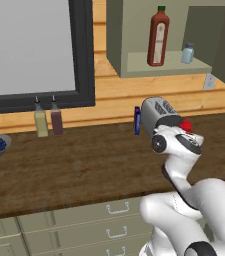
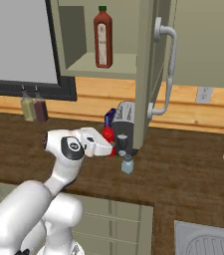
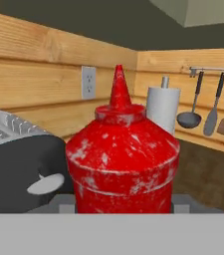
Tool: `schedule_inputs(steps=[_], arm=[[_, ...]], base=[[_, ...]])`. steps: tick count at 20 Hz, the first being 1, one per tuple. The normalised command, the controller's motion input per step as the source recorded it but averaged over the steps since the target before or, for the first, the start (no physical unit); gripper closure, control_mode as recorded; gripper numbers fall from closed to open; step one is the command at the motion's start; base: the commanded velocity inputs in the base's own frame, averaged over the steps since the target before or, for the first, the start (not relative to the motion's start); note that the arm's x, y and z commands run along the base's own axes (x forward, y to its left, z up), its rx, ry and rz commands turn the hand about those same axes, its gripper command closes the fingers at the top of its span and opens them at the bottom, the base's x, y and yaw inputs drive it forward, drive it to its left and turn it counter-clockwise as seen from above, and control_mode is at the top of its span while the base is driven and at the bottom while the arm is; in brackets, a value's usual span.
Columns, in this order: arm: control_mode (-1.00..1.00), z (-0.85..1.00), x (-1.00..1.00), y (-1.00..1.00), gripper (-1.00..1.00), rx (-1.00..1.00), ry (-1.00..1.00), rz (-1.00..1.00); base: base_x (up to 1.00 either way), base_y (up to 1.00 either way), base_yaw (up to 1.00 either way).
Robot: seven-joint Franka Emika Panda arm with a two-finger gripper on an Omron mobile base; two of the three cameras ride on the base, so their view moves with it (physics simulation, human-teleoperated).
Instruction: Put the shaker and condiment bottle from the counter next to their counterparts in the cabinet.
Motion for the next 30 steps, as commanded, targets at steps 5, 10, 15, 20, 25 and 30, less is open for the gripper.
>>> schedule_inputs(steps=[5, 10, 15, 20, 25, 30], arm=[[-1.00, 1.00, -0.01, 0.09, 1.00, -0.03, -0.01, 0.25], [-1.00, 1.00, -0.01, 0.27, 1.00, 0.00, -0.01, 0.17], [-1.00, 1.00, -0.09, 0.33, 1.00, 0.01, 0.01, 0.13], [-1.00, 0.99, -0.17, 0.18, 1.00, 0.10, 0.10, 0.13], [-1.00, 0.57, -0.21, 0.20, 1.00, 0.06, 0.04, 0.16], [-1.00, 0.18, -0.09, 0.19, 1.00, 0.00, -0.12, 0.27]], base=[[0.00, 0.00, 0.00], [0.00, 0.00, 0.00], [0.00, 0.00, 0.00], [0.00, 0.00, 0.00], [0.00, 0.00, 0.00], [0.00, 0.00, 0.00]])
